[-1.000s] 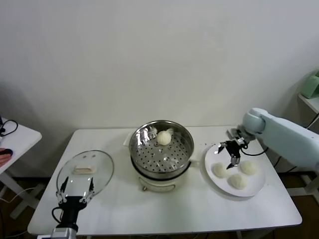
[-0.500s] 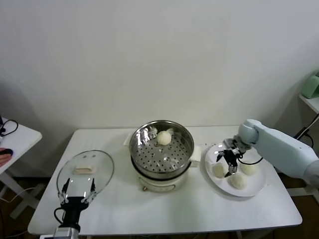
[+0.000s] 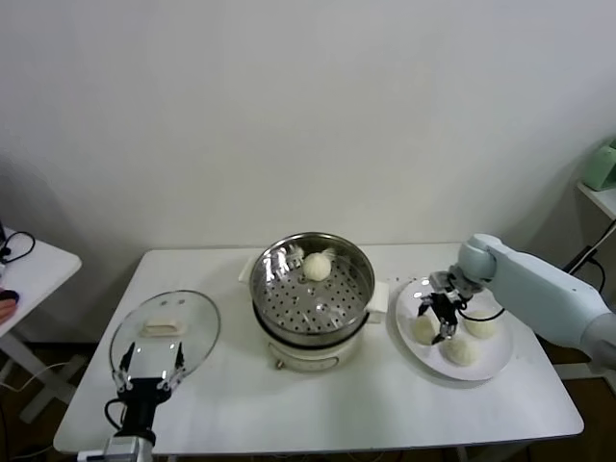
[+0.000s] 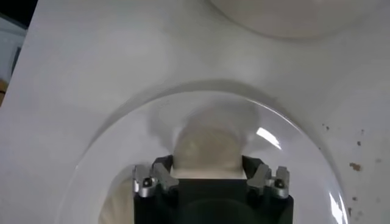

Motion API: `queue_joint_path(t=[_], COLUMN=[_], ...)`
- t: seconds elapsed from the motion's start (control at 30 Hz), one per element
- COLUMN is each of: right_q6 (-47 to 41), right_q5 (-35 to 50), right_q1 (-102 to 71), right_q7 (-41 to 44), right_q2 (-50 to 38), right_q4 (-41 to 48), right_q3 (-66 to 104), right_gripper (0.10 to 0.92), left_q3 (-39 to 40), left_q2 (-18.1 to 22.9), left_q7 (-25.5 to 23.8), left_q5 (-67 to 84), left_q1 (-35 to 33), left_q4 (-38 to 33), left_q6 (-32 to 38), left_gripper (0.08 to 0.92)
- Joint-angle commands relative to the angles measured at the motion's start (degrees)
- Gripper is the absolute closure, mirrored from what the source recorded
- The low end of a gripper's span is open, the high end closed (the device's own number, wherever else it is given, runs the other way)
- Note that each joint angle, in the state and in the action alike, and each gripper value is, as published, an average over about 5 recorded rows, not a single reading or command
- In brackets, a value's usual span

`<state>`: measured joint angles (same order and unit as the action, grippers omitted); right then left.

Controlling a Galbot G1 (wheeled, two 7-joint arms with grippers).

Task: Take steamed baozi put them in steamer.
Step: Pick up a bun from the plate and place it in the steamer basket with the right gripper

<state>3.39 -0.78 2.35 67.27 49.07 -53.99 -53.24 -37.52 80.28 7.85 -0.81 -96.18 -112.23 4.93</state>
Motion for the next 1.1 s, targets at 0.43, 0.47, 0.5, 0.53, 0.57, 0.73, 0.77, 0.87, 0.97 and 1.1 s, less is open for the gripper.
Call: queue_joint_path(t=[0.43,0.47,0.5,0.53,0.57,0.73,0.77,0.87,0.97,1.1], right_q6=[-0.1,-0.3,-0.6,-1.0,-1.3,-2.9,-3.2,-4.0,-5.2,-8.2], right_q5=[1.6,2.6,3.9,5.4,7.1,17.5,20.0,26.8,33.5,42.3], right_q1=[1.4,2.3,3.6,5.2,7.2,20.7,23.3,30.5,36.2,40.7], right_q7=[-0.1,-0.1,0.0,0.0,0.0,0.6,0.7,1.0,0.9,-0.2], right_q2=[-0.2,-0.3,-0.5,-0.7,-0.9,-1.1,-0.9,0.2,1.9,4.7], right_q4=[0.0,-0.1,-0.3,-0.4,-0.6,0.1,0.4,1.6,2.4,2.3], right_q3=[0.8,0.4,-0.2,-1.1,-2.3,-11.5,-13.5,-19.1,-23.4,-26.3], right_gripper=[0.341,0.343,0.344,0.345,0.346,0.347,0.347,0.347,0.347,0.347], left_q3=[-0.1,-0.2,-0.2,-0.2,-0.2,-0.1,-0.1,0.2,0.7,1.2], left_q2=[0.1,0.1,0.1,0.1,0.1,0.1,0.2,0.2,0.4,0.3], left_q7=[0.1,0.0,0.0,0.0,0.0,-0.1,-0.2,-0.4,-0.5,-0.7], left_q5=[0.0,0.1,0.1,0.1,0.1,0.1,0.1,0.1,-0.1,-0.2], left_q1=[-0.2,-0.2,-0.3,-0.4,-0.4,-0.5,-0.6,-0.8,-1.0,-1.0], left_q4=[0.0,0.0,0.0,0.0,0.0,-0.2,-0.4,-0.7,-0.7,-0.8], left_q6=[-0.1,-0.1,-0.1,-0.1,-0.1,-0.2,-0.4,-0.7,-0.7,-0.7], left_gripper=[0.177,0.177,0.177,0.177,0.177,0.177,0.177,0.177,0.177,0.177])
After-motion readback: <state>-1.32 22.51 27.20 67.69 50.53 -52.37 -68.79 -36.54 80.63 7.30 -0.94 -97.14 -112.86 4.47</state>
